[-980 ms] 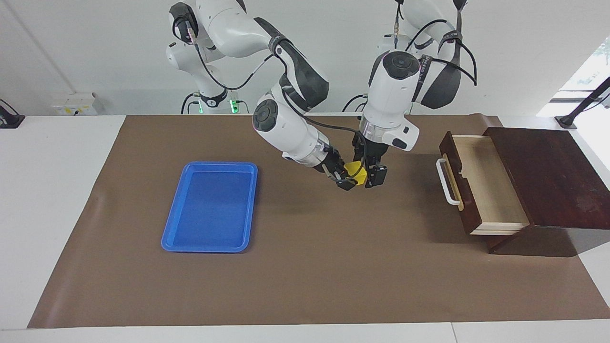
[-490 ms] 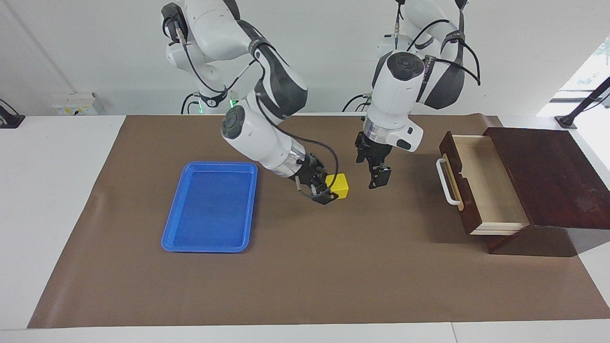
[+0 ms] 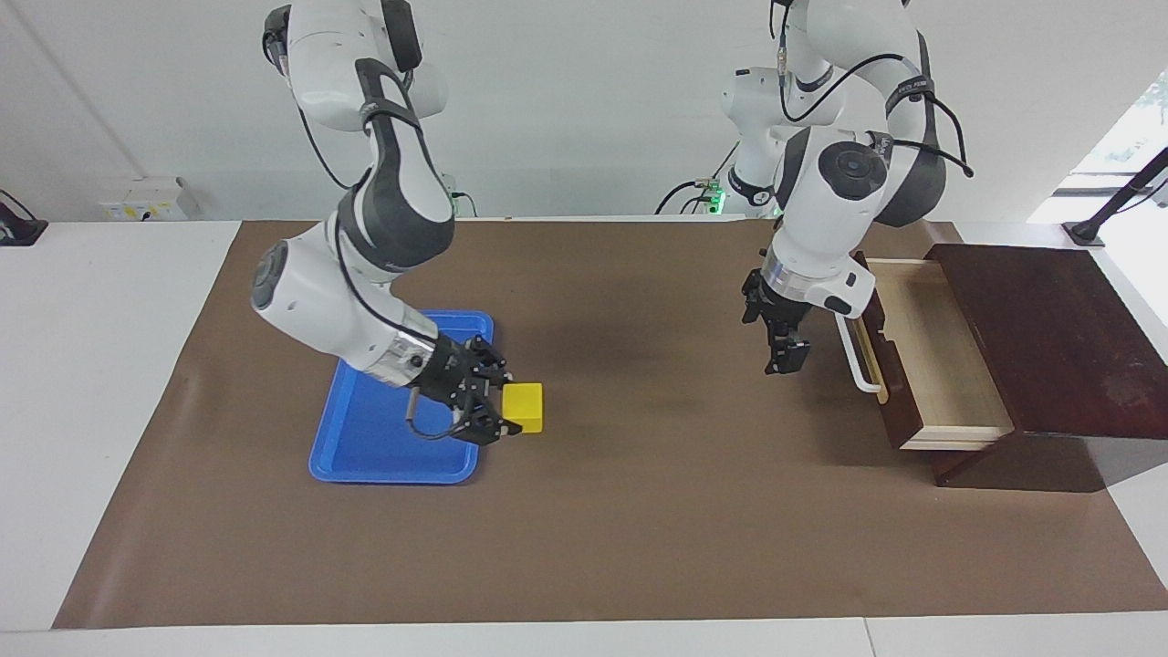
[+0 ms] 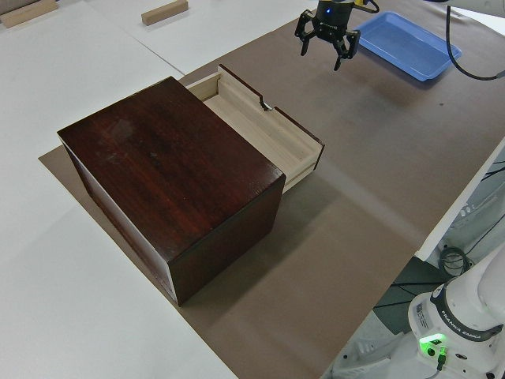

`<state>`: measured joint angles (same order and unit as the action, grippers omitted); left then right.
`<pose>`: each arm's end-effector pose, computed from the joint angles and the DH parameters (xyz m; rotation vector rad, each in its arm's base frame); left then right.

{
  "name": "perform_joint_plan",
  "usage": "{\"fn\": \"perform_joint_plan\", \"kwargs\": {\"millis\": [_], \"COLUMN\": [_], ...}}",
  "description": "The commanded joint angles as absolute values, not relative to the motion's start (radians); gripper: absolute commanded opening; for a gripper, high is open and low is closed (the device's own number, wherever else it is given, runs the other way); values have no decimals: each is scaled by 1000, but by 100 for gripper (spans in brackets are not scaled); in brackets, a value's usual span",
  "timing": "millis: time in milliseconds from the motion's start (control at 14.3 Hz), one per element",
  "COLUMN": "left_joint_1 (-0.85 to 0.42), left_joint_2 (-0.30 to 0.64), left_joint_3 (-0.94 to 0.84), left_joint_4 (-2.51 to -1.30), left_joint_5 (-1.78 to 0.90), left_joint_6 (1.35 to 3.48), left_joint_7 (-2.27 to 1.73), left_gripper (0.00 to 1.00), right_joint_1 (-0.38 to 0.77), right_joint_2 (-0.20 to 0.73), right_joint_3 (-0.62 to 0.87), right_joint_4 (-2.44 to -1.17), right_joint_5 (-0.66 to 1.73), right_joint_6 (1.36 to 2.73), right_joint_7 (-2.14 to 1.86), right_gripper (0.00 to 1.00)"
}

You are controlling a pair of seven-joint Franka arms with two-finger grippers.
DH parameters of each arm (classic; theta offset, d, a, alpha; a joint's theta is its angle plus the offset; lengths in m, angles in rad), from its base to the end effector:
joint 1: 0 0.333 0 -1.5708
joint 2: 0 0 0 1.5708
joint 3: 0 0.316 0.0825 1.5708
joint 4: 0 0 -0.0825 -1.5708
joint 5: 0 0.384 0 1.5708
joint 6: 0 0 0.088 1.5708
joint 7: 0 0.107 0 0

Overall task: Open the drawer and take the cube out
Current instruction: 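Carry the cube over the blue tray with the right gripper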

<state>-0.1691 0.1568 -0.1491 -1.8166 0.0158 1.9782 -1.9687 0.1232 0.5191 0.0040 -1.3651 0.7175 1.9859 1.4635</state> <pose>0.5759 -0.1846 0.4521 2.1296 2.2965 -0.0081 0.7113 0.1317 0.4438 -1.7733 1.8312 0.5450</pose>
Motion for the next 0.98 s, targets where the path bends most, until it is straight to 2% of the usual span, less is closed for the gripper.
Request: {"fn": "perform_joint_plan", "kwargs": {"millis": [0,280,420,910], "left_joint_1": [-106,-28,-5,61], "left_joint_2": [84,75,69,64], "left_joint_3": [-155,-155,-155,-155], "left_joint_4": [-1931,-1963,-1977,-1993], "left_joint_5": [18,18,18,18], "left_joint_6": [2032,2057,2072,2092], "left_joint_7": [-1870,-1781,-1746,-1649], "left_gripper": [100,100,100,100], "right_joint_1": [65,26,-5,-5], "right_joint_2": [526,575,568,597], "right_joint_3": [15,14,12,14], "right_joint_4": [-1399,-1413,-1481,-1529], "right_joint_5": [741,726,718,719], "right_joint_6": [1983,1982,1977,2032], "right_joint_7": [1378,1313,1205,1160], "right_gripper": [0,0,0,0]}}
